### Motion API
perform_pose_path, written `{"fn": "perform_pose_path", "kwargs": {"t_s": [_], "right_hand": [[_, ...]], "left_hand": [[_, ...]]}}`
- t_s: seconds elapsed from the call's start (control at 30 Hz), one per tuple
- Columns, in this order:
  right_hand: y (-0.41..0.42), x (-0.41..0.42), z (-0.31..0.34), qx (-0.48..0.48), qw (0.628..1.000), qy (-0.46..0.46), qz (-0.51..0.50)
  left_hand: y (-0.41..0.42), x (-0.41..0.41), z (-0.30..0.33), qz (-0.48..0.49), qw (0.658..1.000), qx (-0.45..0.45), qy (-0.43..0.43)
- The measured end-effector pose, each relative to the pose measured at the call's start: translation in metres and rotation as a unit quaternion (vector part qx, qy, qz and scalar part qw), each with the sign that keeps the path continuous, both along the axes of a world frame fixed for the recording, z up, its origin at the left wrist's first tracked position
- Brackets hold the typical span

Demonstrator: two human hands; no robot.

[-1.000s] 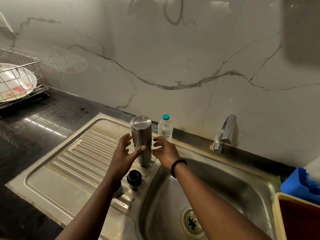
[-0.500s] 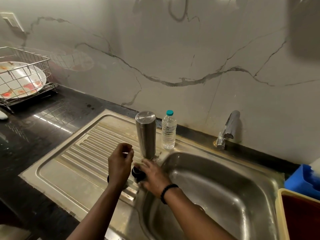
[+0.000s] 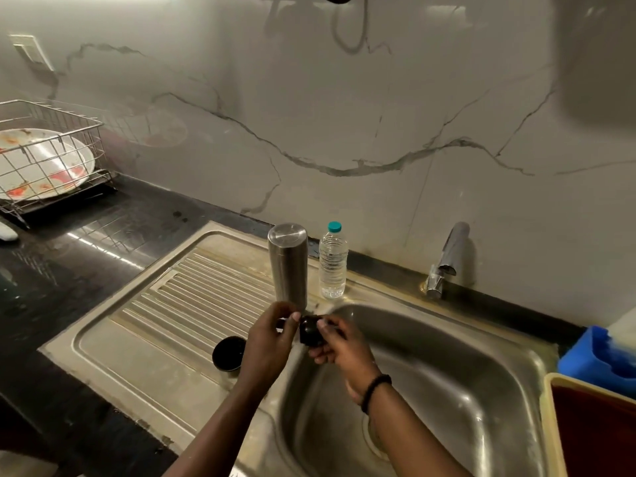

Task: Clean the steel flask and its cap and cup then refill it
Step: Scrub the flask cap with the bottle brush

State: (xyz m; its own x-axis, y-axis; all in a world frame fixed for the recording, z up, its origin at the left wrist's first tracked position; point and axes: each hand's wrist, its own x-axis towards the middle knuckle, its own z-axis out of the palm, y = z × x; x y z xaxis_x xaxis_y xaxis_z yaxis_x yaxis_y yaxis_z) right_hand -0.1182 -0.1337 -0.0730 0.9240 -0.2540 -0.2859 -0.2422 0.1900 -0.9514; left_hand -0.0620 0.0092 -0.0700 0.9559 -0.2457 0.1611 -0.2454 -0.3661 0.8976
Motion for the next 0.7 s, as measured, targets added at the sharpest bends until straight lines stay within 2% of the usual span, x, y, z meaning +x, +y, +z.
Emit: {"fn": "perform_pose_path", "kwargs": {"t_s": [0.1, 0.3, 0.53, 0.7], "right_hand": [[-0.015, -0.015, 0.016, 0.075, 0.996, -0.025, -0.029], [-0.045, -0.041, 0.049, 0.146, 0.980, -0.110, -0.079], [-0.064, -0.054, 0.083, 0.134, 0.973, -0.169, -0.084], [-0.069, -0.060, 0.094, 0.106, 0.974, -0.175, -0.093]], "left_hand": [[-0.010, -0.008, 0.008, -0.093, 0.992, -0.065, 0.058], [-0.046, -0.030, 0.049, -0.170, 0.973, -0.156, 0.029], [-0.073, -0.034, 0.079, -0.224, 0.951, -0.215, 0.006], [-0.078, -0.035, 0.089, -0.280, 0.930, -0.236, 0.033]]}}
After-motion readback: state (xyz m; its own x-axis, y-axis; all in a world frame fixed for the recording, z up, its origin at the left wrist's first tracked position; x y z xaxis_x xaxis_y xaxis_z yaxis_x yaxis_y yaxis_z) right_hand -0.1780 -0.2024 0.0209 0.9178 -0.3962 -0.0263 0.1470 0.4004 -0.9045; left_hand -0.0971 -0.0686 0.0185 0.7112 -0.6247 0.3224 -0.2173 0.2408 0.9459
